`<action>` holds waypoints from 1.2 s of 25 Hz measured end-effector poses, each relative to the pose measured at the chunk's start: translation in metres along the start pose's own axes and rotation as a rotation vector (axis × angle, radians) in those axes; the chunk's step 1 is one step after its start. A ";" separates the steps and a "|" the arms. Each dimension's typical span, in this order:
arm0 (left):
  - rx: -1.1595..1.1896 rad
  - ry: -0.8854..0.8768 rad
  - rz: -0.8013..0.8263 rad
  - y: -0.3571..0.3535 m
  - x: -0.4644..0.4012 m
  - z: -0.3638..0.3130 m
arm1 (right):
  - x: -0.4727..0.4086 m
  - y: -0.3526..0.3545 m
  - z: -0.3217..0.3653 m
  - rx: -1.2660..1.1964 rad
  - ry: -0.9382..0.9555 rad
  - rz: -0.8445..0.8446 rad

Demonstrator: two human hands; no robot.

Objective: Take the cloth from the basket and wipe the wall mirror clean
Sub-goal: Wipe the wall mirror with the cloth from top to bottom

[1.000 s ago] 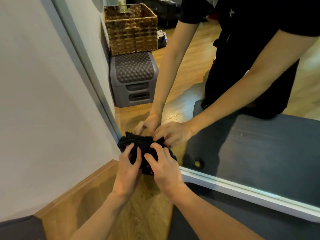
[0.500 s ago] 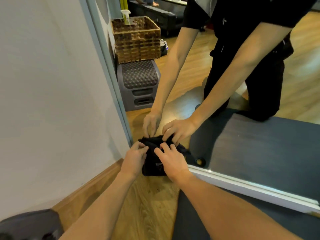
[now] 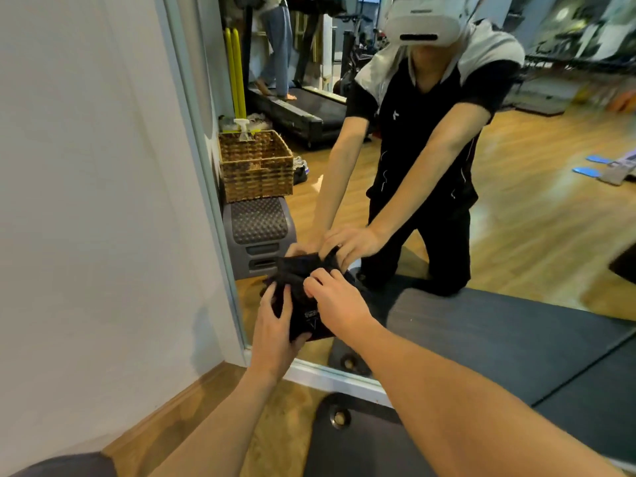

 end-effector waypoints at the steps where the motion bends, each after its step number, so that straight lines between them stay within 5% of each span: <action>1: -0.005 -0.021 -0.024 0.023 -0.009 -0.027 | 0.001 0.038 -0.003 0.020 0.010 -0.035; 9: -0.162 -0.256 -0.327 0.224 -0.123 -0.254 | -0.020 0.365 -0.015 0.222 0.066 -0.211; 16: -0.167 -0.428 -0.607 0.369 -0.192 -0.420 | -0.004 0.578 -0.025 0.370 0.104 -0.514; 25: 0.012 -0.614 -0.915 0.501 -0.253 -0.599 | 0.007 0.774 -0.044 0.563 0.006 -0.988; 30: 0.128 -0.667 -1.044 0.516 -0.279 -0.617 | -0.023 0.775 -0.049 0.714 0.000 -1.025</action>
Point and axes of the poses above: each hand's wrist, its own x-axis away from the middle knuckle, its own y-axis out of the back of the hand, z = x × y, the point moved 6 cm from there along -x, towards the middle knuckle, and after that the axes turned 10 degrees about y, right-handed, at the moved point
